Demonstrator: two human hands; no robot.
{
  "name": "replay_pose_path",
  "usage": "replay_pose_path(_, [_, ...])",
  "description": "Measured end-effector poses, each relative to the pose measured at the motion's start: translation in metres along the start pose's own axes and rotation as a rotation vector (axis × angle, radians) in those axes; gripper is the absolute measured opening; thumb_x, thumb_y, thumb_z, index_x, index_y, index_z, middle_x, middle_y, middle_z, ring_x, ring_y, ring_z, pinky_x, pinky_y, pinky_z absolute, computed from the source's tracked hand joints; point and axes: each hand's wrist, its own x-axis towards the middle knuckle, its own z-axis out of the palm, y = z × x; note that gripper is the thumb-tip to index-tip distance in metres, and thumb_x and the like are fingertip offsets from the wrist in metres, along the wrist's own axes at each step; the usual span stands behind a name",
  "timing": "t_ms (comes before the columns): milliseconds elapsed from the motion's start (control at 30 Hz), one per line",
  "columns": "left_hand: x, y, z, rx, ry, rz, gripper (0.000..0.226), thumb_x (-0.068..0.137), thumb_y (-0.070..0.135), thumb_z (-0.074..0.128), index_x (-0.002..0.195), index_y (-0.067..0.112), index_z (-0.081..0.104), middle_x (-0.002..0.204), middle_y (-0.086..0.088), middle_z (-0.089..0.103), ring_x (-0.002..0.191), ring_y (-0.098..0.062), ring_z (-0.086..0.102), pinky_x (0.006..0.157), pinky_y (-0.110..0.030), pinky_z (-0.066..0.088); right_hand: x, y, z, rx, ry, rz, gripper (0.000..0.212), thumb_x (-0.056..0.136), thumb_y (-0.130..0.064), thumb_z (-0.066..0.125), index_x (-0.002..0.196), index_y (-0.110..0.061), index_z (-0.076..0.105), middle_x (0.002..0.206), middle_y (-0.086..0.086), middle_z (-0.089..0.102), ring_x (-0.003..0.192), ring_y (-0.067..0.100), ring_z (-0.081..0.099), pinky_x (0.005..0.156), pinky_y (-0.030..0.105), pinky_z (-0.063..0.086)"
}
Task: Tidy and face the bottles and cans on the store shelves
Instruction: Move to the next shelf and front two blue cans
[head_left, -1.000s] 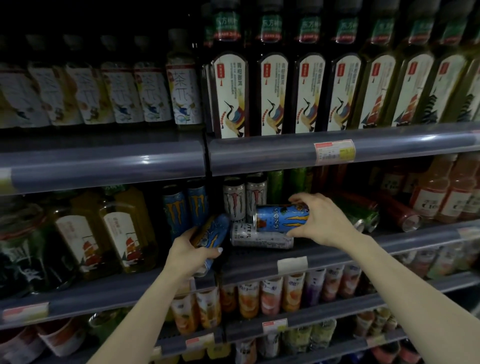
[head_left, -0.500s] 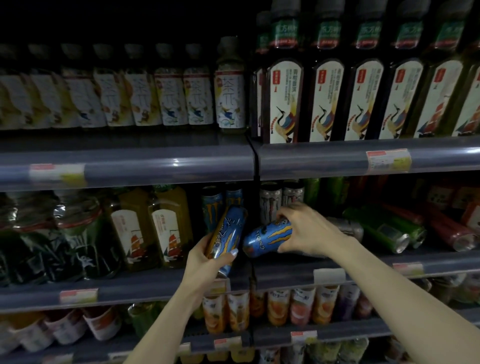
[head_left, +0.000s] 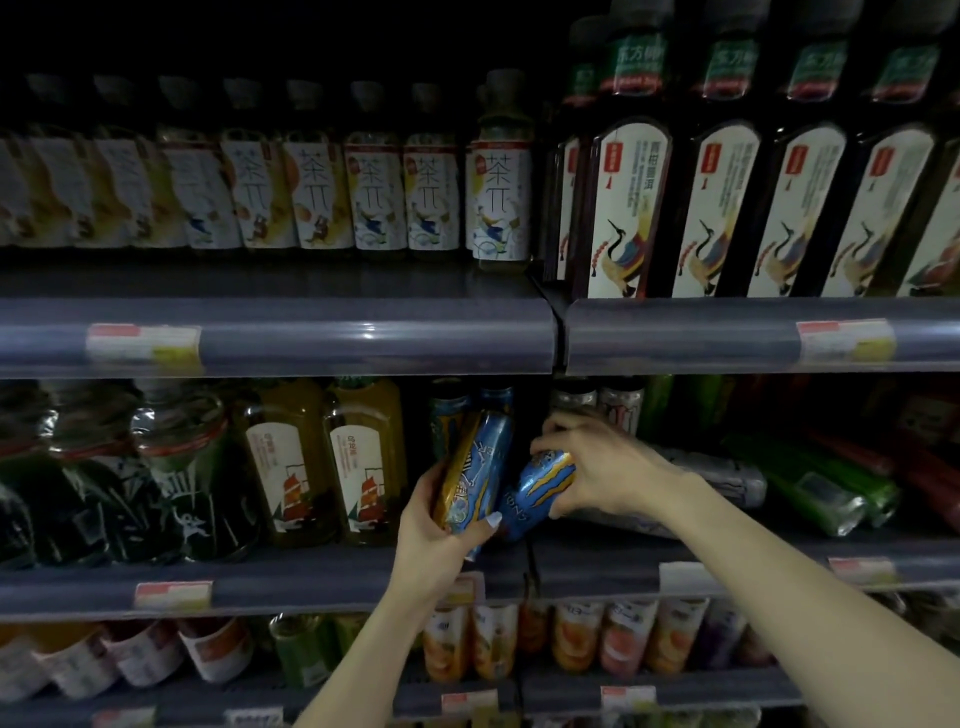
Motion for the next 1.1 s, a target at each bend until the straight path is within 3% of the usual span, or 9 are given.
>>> replay_pose_path(167, [0.002,-0.004,-0.004,0.047,-0.008,0.024,0.066,0.066,0.014,0.083,0.109,0.046,0.046,0.110,0.014,0.062,0.096,0.004,0.063,0.071,-0.009,0.050,0.000,0.005,0.006,0.150,0.049,0.020,0.073,0.049,-0.036,0.087,0.115,-0.029,0.057,0.106,-0.007,0.039,0.091,0.010,0.045,0.071,0.014,0.040])
replay_pose_path(267, [0.004,-0.006,-0.009,0.127,-0.035,0.018,0.067,0.069,0.020,0.082,0.112,0.048,0.040,0.111,0.019,0.058,0.097,0.011,0.059,0.071,-0.007,0.049,0.001,0.009,0.008,0.253,0.124,0.067,0.083,0.043,-0.038,0.088,0.114,-0.032,0.045,0.108,-0.008,0.043,0.090,0.010,0.050,0.065,0.011,0.038])
replay_pose_path(433, [0.008,-0.005,-0.011,0.236,-0.084,0.006,0.069,0.073,0.022,0.078,0.118,0.047,0.033,0.115,0.021,0.055,0.101,0.012,0.056,0.076,-0.006,0.047,0.002,0.003,0.013,0.400,0.198,0.125,0.088,0.040,-0.033,0.089,0.116,-0.035,0.044,0.113,-0.006,0.052,0.095,0.012,0.056,0.077,0.025,0.049])
replay_pose_path(600, [0.006,0.001,-0.012,0.347,-0.083,0.027,0.078,0.075,0.027,0.076,0.138,0.025,0.030,0.121,0.012,0.055,0.106,-0.002,0.056,0.079,-0.009,0.047,0.003,0.002,0.018,0.615,0.256,0.117,0.094,0.045,-0.016,0.091,0.127,-0.036,0.049,0.125,-0.007,0.056,0.110,0.011,0.056,0.092,0.030,0.048])
replay_pose_path(667, [0.004,0.002,-0.011,0.395,-0.043,0.046,0.079,0.074,0.029,0.077,0.138,0.025,0.032,0.119,0.011,0.055,0.107,-0.005,0.055,0.084,-0.018,0.046,0.002,0.003,0.021,0.655,0.288,0.127,0.097,0.045,-0.013,0.091,0.129,-0.033,0.047,0.126,-0.008,0.054,0.112,0.007,0.053,0.091,0.021,0.044])
replay_pose_path(800, [0.004,0.003,-0.004,0.390,0.028,0.051,0.079,0.074,0.024,0.078,0.137,0.025,0.031,0.119,0.012,0.053,0.110,-0.006,0.053,0.089,-0.025,0.047,0.004,0.000,0.026,0.678,0.304,0.147,0.093,0.045,-0.017,0.092,0.121,-0.037,0.042,0.108,-0.024,0.052,0.097,-0.005,0.052,0.077,0.002,0.037])
replay_pose_path(900, [0.006,0.003,0.004,0.342,0.035,0.020,0.082,0.075,0.018,0.077,0.138,0.023,0.024,0.127,0.001,0.053,0.118,-0.014,0.052,0.097,-0.039,0.048,0.007,-0.001,0.029,0.668,0.305,0.151,0.087,0.047,-0.019,0.091,0.118,-0.035,0.044,0.111,-0.015,0.055,0.104,0.005,0.055,0.085,0.016,0.041])
replay_pose_path(1000, [0.008,0.002,0.008,0.352,0.054,0.023,0.089,0.074,0.016,0.077,0.142,0.017,0.019,0.134,-0.004,0.050,0.123,-0.017,0.048,0.102,-0.041,0.045,0.006,-0.002,0.034,0.691,0.315,0.153,0.089,0.050,-0.021,0.090,0.124,-0.035,0.042,0.120,-0.011,0.055,0.111,0.007,0.054,0.093,0.024,0.043])
replay_pose_path(1100, [0.009,0.001,0.007,0.351,0.091,0.009,0.085,0.072,0.015,0.079,0.140,0.017,0.027,0.131,-0.004,0.052,0.123,-0.019,0.049,0.102,-0.040,0.044,0.004,-0.006,0.041,0.731,0.335,0.165,0.089,0.054,-0.020,0.089,0.126,-0.035,0.038,0.120,-0.011,0.053,0.113,0.008,0.052,0.094,0.026,0.042])
